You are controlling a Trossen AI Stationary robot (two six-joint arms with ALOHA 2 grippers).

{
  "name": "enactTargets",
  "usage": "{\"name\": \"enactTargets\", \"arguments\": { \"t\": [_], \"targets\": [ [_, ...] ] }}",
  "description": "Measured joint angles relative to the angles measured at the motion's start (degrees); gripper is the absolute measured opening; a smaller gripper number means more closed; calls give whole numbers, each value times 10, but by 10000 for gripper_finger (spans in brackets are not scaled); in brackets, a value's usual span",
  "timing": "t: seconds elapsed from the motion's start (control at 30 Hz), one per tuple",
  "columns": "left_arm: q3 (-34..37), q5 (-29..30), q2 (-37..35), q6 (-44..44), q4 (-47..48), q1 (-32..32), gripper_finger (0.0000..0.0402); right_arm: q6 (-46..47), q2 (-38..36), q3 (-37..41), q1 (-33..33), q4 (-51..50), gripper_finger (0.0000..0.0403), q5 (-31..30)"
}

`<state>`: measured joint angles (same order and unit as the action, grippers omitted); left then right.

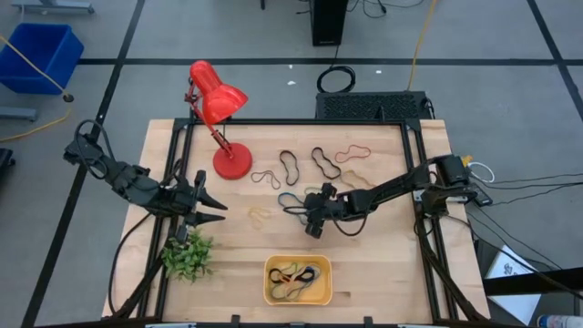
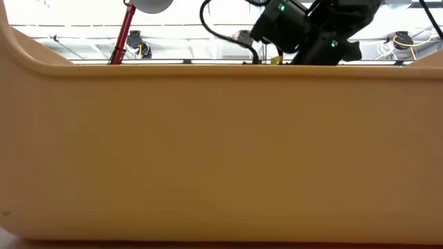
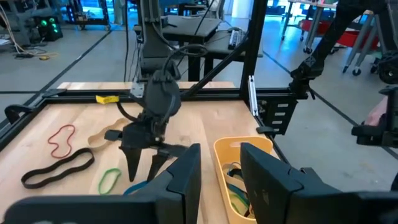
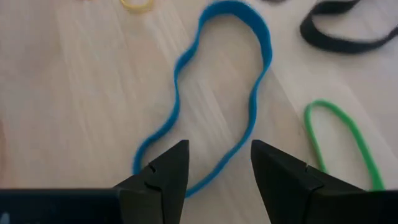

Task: Pick and place rubber bands into bin
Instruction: Put the blue rubber band into the bin

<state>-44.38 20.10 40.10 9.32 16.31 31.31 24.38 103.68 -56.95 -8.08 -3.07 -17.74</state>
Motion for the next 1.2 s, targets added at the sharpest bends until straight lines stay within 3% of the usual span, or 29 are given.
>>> {"name": "enactTargets", "arguments": {
  "t": [0.37,0.57,0.83,1.03,1.2],
  "targets": [
    [0,0,0,-1,1,0,120,35,13,0,2,-27,158,17],
    [0,0,0,-2,1,0,120,35,12,4,2,-21,103,70],
    [0,0,0,-1,1,0,120,35,9,20,2,-14,10,70],
    [0,0,0,-1,1,0,120,35,-8,23,1,-7,3,76],
    [0,-2,0,-1,1,0,120,32,-72,23,1,-5,2,58]
  ]
}}
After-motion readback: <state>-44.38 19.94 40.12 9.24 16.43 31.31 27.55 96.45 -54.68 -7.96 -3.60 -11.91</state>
